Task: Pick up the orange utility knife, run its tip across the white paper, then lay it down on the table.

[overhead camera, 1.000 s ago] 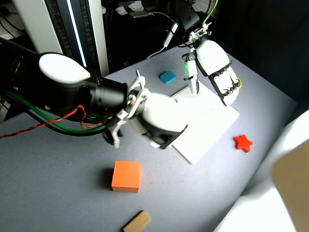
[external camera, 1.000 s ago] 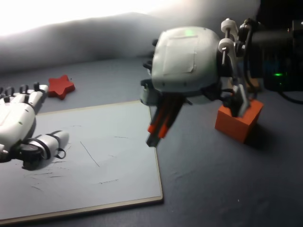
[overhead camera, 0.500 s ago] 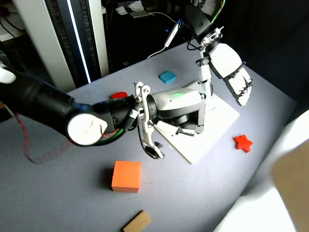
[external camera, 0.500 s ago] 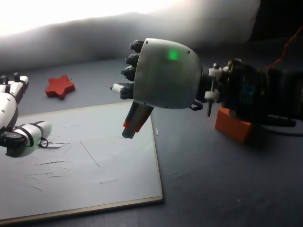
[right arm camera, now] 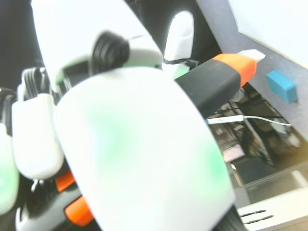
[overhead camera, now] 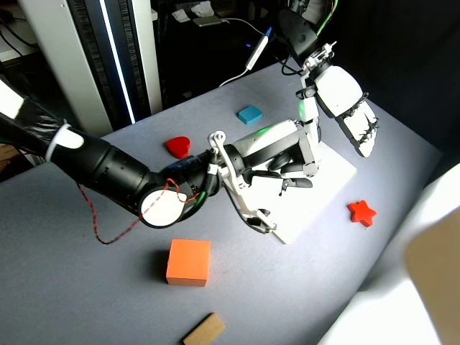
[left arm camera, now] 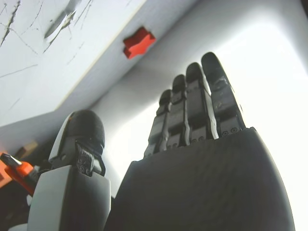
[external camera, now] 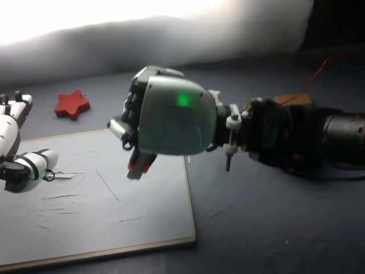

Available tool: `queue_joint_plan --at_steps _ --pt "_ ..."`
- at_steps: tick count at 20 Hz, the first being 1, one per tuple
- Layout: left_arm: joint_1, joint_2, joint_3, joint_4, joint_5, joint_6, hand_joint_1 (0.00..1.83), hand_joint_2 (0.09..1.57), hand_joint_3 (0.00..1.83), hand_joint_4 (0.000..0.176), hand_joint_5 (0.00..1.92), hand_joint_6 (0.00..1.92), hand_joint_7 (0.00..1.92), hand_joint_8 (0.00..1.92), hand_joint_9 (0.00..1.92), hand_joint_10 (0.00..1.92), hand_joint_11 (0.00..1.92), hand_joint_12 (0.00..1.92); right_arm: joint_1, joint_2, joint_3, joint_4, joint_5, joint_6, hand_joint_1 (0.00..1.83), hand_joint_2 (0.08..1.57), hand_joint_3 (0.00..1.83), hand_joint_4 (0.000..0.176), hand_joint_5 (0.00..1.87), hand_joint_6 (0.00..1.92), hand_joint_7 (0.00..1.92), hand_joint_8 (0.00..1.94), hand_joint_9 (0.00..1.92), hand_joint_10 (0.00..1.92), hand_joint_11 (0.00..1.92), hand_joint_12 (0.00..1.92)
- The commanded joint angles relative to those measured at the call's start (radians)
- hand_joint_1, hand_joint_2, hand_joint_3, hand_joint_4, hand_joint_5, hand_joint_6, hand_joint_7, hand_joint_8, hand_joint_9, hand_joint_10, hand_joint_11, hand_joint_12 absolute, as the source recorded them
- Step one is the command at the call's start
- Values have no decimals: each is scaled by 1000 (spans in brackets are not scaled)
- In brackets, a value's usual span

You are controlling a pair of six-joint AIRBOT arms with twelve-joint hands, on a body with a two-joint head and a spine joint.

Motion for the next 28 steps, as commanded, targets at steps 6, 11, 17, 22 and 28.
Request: queue_joint_plan --at_steps 6,11,17,22,28 --pt "-4 4 -6 58 -87 1 100 1436 19 0 18 5 104 1 138 3 0 528 -32 -96 115 13 170 -47 1533 1247 0 176 1342 1921 1548 1941 1685 1921 1730 1921" --pt "-4 4 -6 58 -87 1 147 1436 4 0 18 2 117 3 144 3 0 490 -52 -125 156 -3 183 -59 1535 1248 0 176 1371 1921 1583 1941 1703 1921 1743 1921" --pt "-6 4 -6 58 -87 3 268 1384 0 0 28 1 141 2 170 8 0 555 -69 -92 156 -51 215 -38 1545 1240 0 176 1384 1921 1580 1941 1699 1921 1734 1921" --pt "-12 4 -9 58 -87 10 219 1401 4 0 41 1 144 2 175 3 0 599 -91 -35 156 -69 238 -16 1537 1241 0 176 1366 1921 1564 1941 1698 1921 1738 1921" --pt "-12 4 -13 58 -87 11 271 1379 1 0 49 6 149 4 170 9 0 576 -94 0 155 -74 245 -2 1536 1239 0 176 1350 1921 1534 1941 1671 1921 1722 1921"
